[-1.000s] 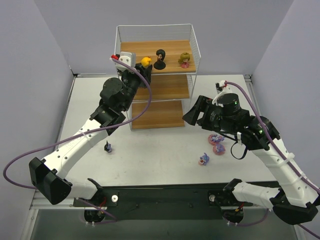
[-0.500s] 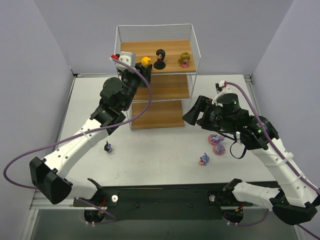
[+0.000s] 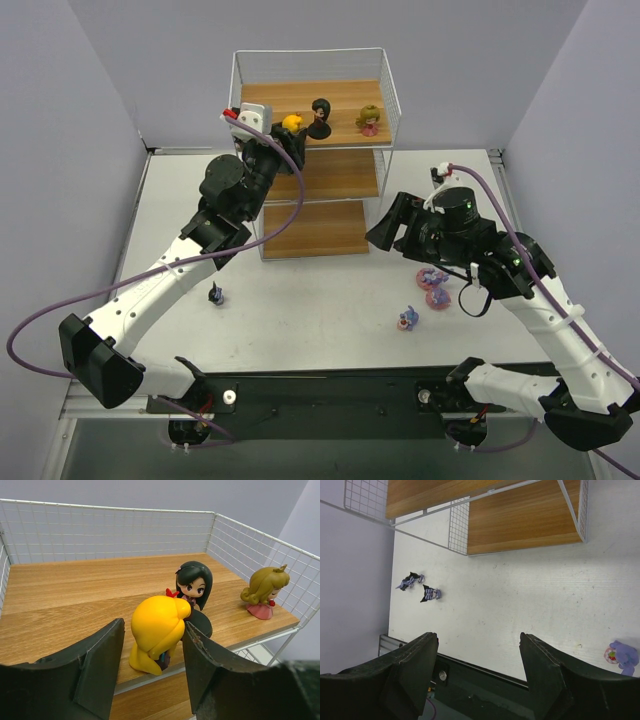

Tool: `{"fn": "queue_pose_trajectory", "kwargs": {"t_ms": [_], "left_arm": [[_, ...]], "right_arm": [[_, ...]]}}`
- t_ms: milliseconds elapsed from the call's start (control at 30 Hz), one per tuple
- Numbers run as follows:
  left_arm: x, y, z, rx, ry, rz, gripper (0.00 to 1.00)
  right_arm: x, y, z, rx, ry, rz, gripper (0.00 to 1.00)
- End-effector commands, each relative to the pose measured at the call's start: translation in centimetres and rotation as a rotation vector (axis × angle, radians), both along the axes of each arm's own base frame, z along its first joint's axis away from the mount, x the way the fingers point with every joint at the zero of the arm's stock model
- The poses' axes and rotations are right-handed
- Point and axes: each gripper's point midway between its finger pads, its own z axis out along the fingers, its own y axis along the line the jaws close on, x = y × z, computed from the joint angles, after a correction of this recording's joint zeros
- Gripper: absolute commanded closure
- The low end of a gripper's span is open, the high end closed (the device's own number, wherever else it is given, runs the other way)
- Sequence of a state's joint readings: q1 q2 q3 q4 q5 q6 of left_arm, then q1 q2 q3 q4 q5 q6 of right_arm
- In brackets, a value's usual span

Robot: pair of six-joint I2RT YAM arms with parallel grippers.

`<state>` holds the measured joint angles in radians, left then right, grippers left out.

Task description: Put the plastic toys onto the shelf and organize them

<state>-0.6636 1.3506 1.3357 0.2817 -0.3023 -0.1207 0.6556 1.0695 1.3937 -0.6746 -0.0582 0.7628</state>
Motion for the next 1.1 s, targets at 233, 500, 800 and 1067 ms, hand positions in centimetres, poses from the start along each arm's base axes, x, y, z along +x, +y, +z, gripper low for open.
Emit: {"fn": "queue_pose_trajectory", "kwargs": {"t_ms": [233, 500, 800, 1067], "left_arm": [[-0.8, 1.0, 2.4, -0.010, -0.045, 0.033, 0.28], [-3.2, 2.4, 6.5, -0.072, -0.127, 0.041, 0.25], [-4.5, 3.0, 8.6, -0.115, -0.158, 0.019, 0.23], [-6.0, 4.8, 10.6, -0.131, -0.141, 0.039, 0.28]], "right_arm": [[0.0, -0.1, 1.2, 0.042, -0.027, -0.001, 0.33], [0.2, -0.2, 1.5, 0.048, -0.034, -0.001, 0.33], [0.6, 0.1, 2.4, 0.051, -0.057, 0.013, 0.33], [3.1, 1.9, 6.7, 0.068, -0.218, 0.075, 0.66]]}}
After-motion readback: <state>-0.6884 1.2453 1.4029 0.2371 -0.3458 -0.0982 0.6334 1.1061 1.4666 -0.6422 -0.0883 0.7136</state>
